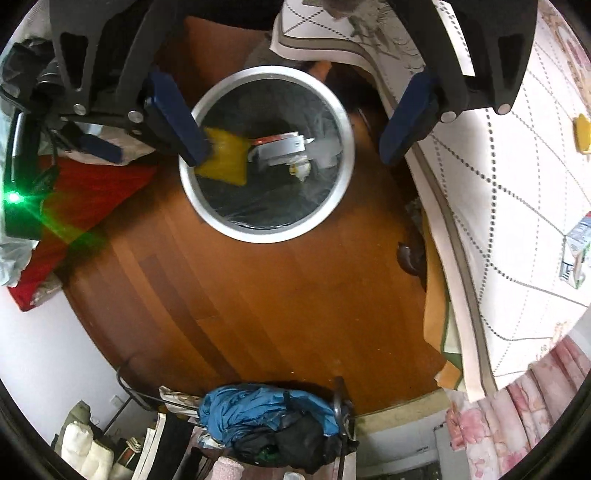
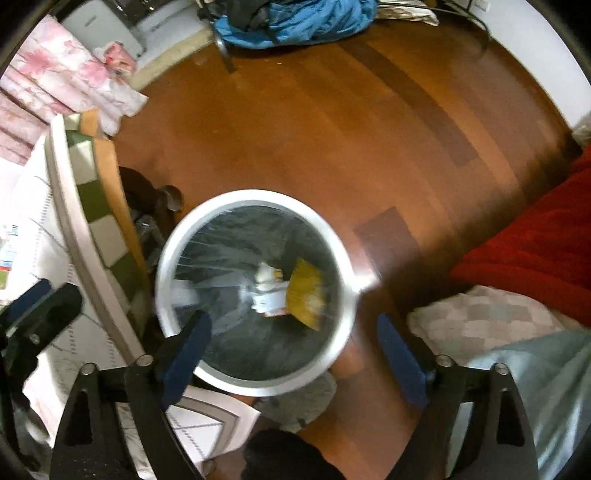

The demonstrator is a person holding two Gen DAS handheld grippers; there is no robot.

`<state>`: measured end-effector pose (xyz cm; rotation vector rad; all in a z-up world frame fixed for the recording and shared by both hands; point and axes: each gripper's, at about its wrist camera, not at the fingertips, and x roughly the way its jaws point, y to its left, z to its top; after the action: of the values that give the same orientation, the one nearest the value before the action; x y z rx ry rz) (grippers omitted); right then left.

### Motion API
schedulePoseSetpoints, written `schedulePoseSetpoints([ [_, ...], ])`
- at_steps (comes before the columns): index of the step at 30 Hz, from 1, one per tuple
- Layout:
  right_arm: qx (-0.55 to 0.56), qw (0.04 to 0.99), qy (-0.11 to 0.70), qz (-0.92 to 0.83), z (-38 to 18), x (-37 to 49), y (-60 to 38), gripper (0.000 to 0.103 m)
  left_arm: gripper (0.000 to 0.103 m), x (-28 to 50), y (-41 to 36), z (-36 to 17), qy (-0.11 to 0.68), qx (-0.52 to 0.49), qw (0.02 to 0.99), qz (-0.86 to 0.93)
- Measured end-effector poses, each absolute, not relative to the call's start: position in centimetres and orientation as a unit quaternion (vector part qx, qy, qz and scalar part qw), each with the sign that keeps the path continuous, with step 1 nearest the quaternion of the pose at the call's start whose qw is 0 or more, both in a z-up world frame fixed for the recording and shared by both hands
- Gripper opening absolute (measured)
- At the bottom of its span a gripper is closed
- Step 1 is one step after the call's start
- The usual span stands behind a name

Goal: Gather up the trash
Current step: 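Carry cup and wrapper over the trash bin and open both tools, then pull both open tools back from the trash bin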

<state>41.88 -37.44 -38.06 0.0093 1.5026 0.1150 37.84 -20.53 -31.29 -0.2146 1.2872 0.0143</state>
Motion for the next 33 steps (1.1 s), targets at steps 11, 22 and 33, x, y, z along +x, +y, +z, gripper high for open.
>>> schedulePoseSetpoints([
  [11,-0.018,0.742,0.670,0.032,-34.4,39.7,-38.0,0.103,0.097,36.1,-19.7,-29.0,0.583,-0.071,0.809,0.030],
  [22,-0.012,0.777,0.627,0.048,-26.3,36.2,-37.8,0.103,0.097,33.3,-19.6,-23.4,0.548,-0.062,0.833,0.042],
  [33,0.019,0.830,0.552,0.076,-14.8,32.2,-35.6,0.103,0.097,28.4,-16.5,-14.5,0.478,-0.077,0.873,0.062],
])
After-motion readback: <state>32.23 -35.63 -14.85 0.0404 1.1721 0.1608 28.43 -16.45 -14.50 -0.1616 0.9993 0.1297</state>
